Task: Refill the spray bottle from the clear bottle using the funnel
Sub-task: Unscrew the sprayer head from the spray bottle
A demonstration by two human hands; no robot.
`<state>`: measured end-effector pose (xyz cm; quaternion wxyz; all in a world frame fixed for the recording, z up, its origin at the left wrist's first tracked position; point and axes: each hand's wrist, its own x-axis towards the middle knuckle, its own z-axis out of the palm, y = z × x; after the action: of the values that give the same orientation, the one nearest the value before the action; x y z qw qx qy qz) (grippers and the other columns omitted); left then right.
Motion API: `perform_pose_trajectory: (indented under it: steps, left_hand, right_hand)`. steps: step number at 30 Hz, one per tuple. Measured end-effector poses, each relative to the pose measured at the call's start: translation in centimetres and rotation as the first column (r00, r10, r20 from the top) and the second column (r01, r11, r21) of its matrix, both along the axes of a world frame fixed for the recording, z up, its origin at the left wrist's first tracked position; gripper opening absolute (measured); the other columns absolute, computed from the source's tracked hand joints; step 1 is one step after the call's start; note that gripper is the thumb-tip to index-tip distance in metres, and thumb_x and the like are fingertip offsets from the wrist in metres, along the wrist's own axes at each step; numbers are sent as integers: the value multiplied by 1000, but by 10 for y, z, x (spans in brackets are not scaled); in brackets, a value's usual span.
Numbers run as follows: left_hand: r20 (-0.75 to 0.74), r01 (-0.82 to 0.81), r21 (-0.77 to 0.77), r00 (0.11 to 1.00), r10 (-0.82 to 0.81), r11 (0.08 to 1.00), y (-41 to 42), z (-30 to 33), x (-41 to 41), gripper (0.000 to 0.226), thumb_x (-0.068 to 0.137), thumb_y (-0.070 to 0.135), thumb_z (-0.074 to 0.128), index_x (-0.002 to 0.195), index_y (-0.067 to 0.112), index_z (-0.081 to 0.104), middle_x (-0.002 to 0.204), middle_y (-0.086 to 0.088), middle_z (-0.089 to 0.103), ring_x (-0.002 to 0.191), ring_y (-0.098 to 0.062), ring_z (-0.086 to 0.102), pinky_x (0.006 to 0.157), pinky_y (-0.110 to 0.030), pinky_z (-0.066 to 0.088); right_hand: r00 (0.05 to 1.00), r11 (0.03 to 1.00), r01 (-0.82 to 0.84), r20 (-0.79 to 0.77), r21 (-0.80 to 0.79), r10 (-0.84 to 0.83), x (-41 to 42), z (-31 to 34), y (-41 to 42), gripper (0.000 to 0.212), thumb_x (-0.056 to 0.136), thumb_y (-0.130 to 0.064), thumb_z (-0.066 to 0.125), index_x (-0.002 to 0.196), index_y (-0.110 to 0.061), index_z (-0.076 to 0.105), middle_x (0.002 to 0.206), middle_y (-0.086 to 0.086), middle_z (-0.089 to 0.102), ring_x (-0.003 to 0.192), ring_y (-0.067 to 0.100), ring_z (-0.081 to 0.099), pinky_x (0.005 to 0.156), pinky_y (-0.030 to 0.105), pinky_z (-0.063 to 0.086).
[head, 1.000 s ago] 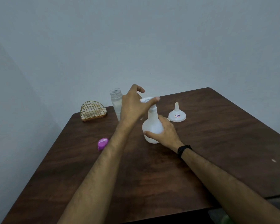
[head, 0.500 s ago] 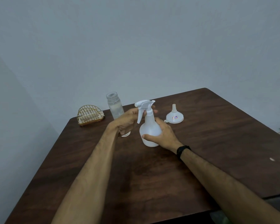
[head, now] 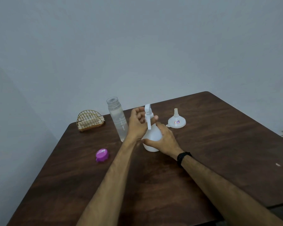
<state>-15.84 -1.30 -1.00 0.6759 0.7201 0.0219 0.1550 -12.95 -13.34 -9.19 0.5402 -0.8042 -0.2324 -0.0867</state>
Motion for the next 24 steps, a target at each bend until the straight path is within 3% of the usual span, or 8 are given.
perform_pose_trajectory:
  steps: [4, 9, 13, 16, 18, 21, 24]
  left_hand:
    - [71, 180, -121, 983, -172, 976, 18, -1, -7, 47, 91, -8, 64, 134, 7, 54, 118, -10, 72, 106, -16, 71, 85, -28, 58]
    - [91, -67, -3, 994, 67, 998, 9, 5, 0, 58, 67, 0, 90, 108, 22, 55, 92, -3, 69, 83, -12, 70, 77, -27, 60]
    - [-10, 66, 106, 998, -65, 992, 3, 4, 0, 44, 83, 10, 80, 121, 16, 59, 118, -7, 68, 107, -18, 67, 89, -30, 58]
    - [-30, 191, 96, 982, -189, 977, 15, 0, -8, 26, 97, 8, 63, 123, 12, 66, 118, -7, 72, 105, -18, 69, 92, -32, 58]
    - [-29, 175, 55, 984, -174, 983, 20, 1, -11, 24, 96, 8, 64, 120, 11, 67, 111, -9, 74, 100, -19, 72, 88, -34, 59]
    - [-26, 40, 30, 999, -39, 999, 14, 6, -7, 36, 82, 16, 80, 111, 9, 59, 103, -6, 77, 96, -18, 74, 87, -37, 59]
    - [-48, 73, 33, 996, -71, 997, 8, 9, -4, 55, 78, 26, 81, 120, 9, 51, 113, -6, 75, 109, -20, 71, 98, -42, 56]
  right_hand:
    - [1000, 1000, -2, -7, -9, 2, 0, 1, -1, 67, 66, -55, 83, 121, -35, 51, 115, -8, 58, 104, 9, 55, 87, 30, 50]
    - [1000, 1000, -1, -14, 1, 1, 1, 0, 0, 70, 64, -59, 80, 122, -34, 52, 115, -10, 58, 105, 8, 55, 86, 28, 48]
    - [1000, 1000, -2, -30, -7, 2, 1, 0, 1, 77, 67, -56, 81, 132, -31, 49, 123, -8, 57, 110, 11, 55, 92, 32, 50]
    - [1000, 1000, 1, -27, -14, -1, 0, 1, 1, 75, 69, -53, 83, 131, -29, 49, 123, -7, 57, 109, 11, 55, 92, 31, 51]
    - [1000, 1000, 2, -25, -16, -3, 0, 1, 1, 75, 67, -56, 82, 129, -31, 49, 121, -8, 57, 108, 10, 55, 90, 31, 51]
    - [1000, 1000, 0, -29, -2, 0, 0, 1, 1, 74, 62, -63, 78, 125, -35, 50, 118, -10, 58, 107, 8, 55, 91, 33, 52]
    - [999, 1000, 0, -35, -1, 0, -1, 2, 2, 75, 62, -64, 77, 125, -35, 50, 118, -9, 58, 107, 8, 55, 92, 34, 52]
